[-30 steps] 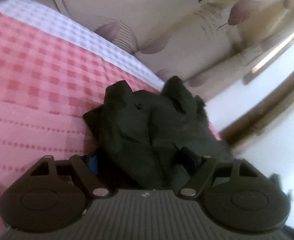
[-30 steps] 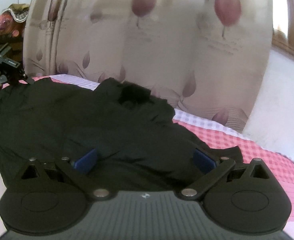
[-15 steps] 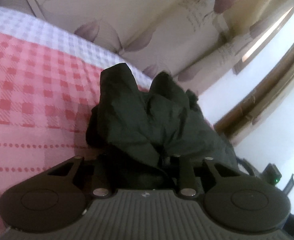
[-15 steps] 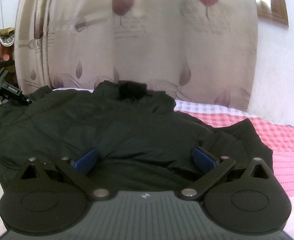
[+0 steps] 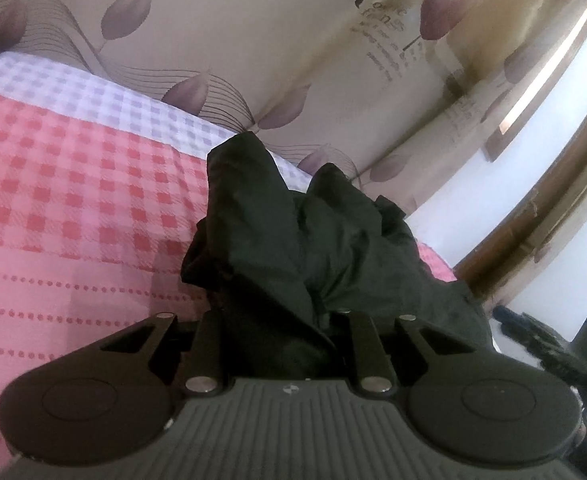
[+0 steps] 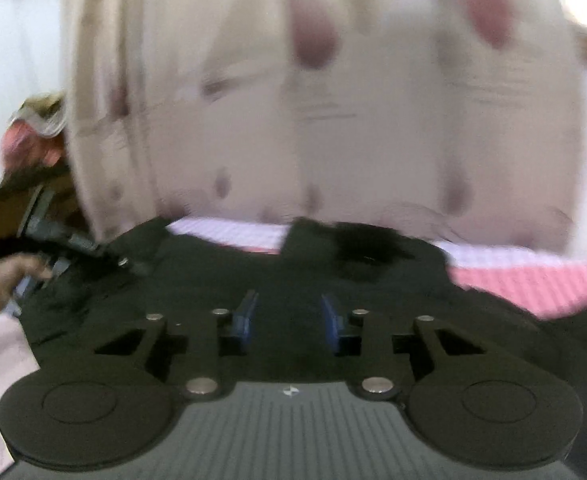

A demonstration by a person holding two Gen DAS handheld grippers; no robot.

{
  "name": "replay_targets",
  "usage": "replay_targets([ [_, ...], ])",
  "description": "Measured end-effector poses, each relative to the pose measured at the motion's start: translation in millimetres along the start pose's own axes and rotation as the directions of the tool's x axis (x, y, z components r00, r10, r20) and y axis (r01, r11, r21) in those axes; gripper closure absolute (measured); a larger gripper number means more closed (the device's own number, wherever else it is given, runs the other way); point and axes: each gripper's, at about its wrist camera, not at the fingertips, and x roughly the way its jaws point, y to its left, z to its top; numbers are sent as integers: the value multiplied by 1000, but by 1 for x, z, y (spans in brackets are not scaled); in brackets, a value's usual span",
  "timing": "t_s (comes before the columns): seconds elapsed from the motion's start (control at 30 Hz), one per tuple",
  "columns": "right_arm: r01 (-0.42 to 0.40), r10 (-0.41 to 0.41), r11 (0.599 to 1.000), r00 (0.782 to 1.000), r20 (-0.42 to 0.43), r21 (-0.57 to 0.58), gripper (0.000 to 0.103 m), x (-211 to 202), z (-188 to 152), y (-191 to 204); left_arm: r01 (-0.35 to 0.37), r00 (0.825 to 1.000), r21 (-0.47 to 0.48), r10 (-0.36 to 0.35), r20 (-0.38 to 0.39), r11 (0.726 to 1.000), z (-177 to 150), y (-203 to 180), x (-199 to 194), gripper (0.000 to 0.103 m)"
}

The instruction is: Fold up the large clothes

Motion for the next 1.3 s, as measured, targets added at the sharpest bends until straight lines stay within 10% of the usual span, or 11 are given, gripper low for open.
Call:
replay_targets([
  [0.27,90,-102,994,972,-209,-66,73,78,-18,8,-23,999,27,24,-39,999,9,-24,-17,85],
  [0.67,4,56,969,970,-236,248,73,92,-30,-32,26,982,190,11,-189,981,59,-183,-24,87],
  [1.0,-176,307,721,948,-80,670,73,83,-52,-93,176,916,275,-55,-399,945,52,-347,90,87],
  [1.3,-248,269,611,958,97,752,73,-21,-82,-152,354,878,-88,-363,-313,931,-2,-339,172,86],
])
